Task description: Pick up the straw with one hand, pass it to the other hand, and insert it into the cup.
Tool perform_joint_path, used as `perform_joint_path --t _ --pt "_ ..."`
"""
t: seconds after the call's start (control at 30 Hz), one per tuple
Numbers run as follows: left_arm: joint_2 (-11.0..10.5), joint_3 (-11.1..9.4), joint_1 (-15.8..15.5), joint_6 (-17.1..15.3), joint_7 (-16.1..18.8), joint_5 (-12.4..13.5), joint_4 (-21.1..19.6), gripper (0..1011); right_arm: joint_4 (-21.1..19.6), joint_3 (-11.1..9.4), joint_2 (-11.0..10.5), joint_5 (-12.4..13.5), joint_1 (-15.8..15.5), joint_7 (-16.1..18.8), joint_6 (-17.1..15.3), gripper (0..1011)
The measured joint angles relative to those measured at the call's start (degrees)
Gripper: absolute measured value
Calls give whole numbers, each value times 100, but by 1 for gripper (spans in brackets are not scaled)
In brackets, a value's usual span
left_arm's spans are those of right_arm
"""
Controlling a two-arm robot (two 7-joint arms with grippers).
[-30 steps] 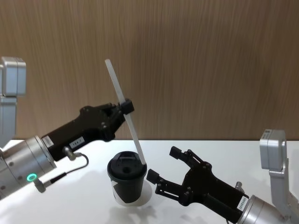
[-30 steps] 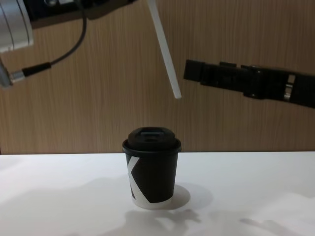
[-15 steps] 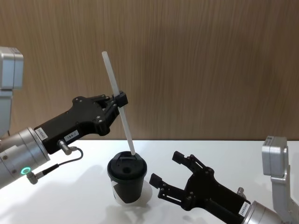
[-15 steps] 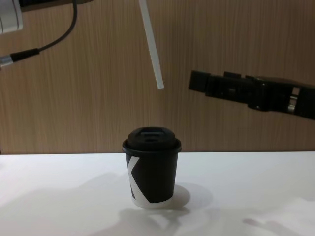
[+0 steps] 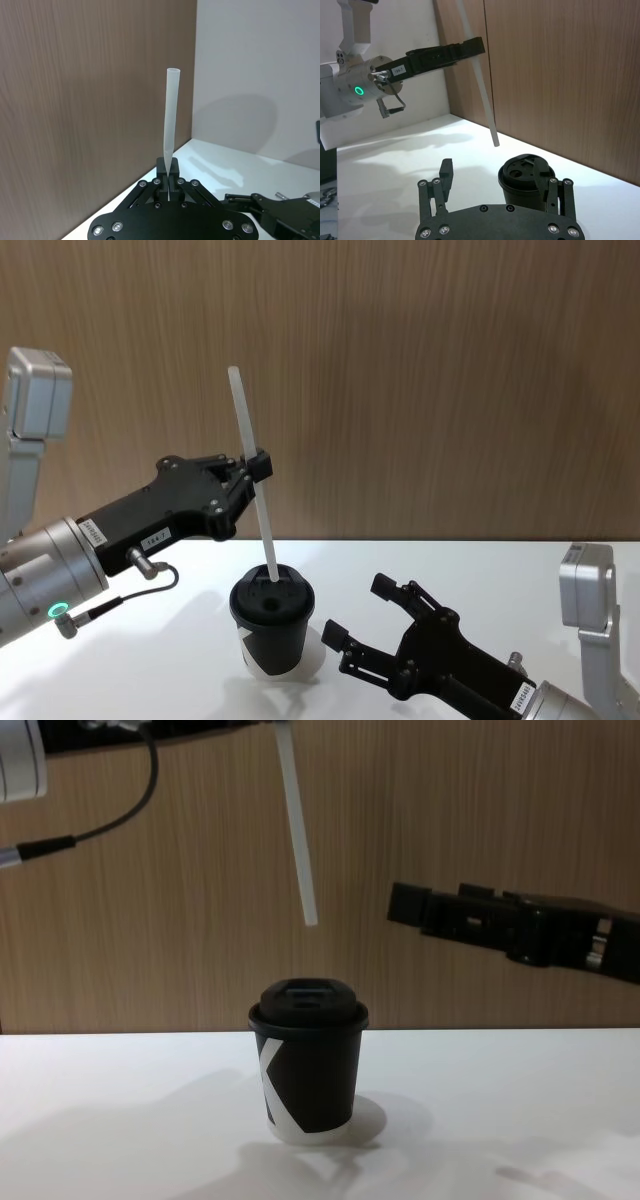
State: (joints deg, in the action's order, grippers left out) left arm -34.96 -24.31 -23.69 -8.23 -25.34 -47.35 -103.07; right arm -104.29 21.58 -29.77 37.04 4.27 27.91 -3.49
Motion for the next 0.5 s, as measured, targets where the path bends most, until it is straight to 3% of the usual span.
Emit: perform_joint_path --t 0.5 --pt "-19 -35 -29 -143 189 216 112 15 42 84 -28 48 -22 -48 83 1001"
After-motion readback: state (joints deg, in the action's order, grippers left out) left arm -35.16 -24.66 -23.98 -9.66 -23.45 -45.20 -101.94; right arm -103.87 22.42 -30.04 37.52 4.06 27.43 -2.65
